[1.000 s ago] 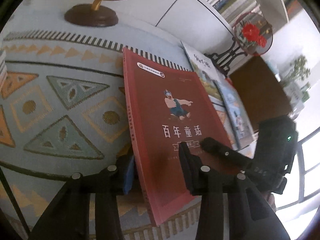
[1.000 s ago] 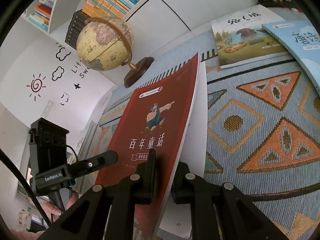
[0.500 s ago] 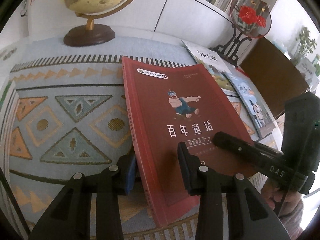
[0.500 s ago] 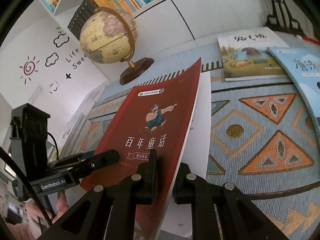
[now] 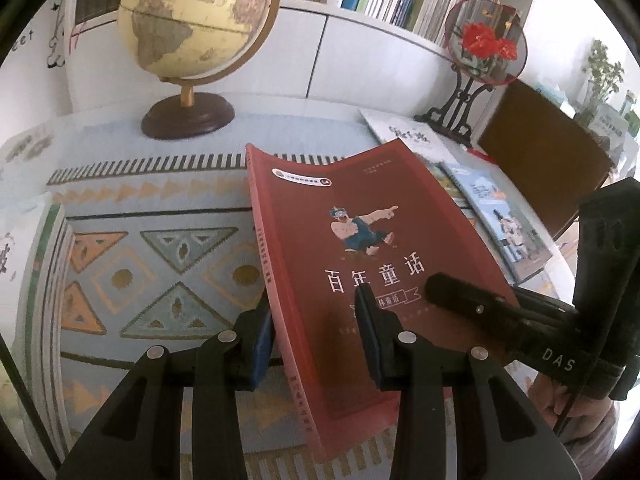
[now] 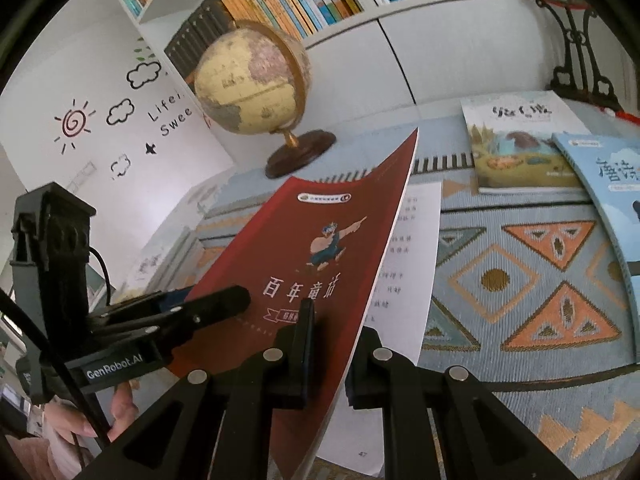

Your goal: Organize books

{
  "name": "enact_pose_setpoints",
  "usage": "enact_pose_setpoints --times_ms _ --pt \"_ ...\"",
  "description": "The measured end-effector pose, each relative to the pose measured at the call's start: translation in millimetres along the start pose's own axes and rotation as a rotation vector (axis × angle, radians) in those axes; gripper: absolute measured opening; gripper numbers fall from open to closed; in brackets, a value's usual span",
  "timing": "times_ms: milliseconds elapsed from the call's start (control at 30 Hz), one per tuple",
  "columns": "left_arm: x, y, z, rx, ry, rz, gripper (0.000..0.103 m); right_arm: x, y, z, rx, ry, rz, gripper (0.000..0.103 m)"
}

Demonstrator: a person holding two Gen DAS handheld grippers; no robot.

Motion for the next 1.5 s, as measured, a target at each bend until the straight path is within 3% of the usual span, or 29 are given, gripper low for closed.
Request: enact_pose_setpoints --times_ms 467,767,1000,1233,1500 --pt "1.9 -46.5 19.1 -0.077 -0.101 -0.053 0.034 17.7 -35.9 61.5 0.107 -0.032 -0.071 0.012" --pt "14.5 -110.2 57.7 -0.016 -0.114 -0.158 0.034 33.0 -43.1 141.0 0.180 -0.104 -0.107 0.012" --pt "10.9 -157.2 111.3 0.053 -0.158 -0.222 0.034 33.5 -23.8 216.2 0.275 -0.143 -0.101 0.012" --pt "-11.2 -183.2 170.7 0.118 -0.230 -0.236 0.036 17.8 16.7 274.7 0.336 -0.163 -0.043 0.012" --pt "-41.5 -187.3 227.5 0.122 -0.344 -0.222 0.036 -5.7 62.9 307.0 0.370 -0.147 0.035 0.012"
Point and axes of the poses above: each gripper's, at about its wrist camera, not at the fingertips, and y roughly the way its jaws point, z to its left, x to its top, the point moved 8 cm from there along y, roughly the way its jaws point, and after that the axes turned 7 degrees about y, right-handed, at the moved point
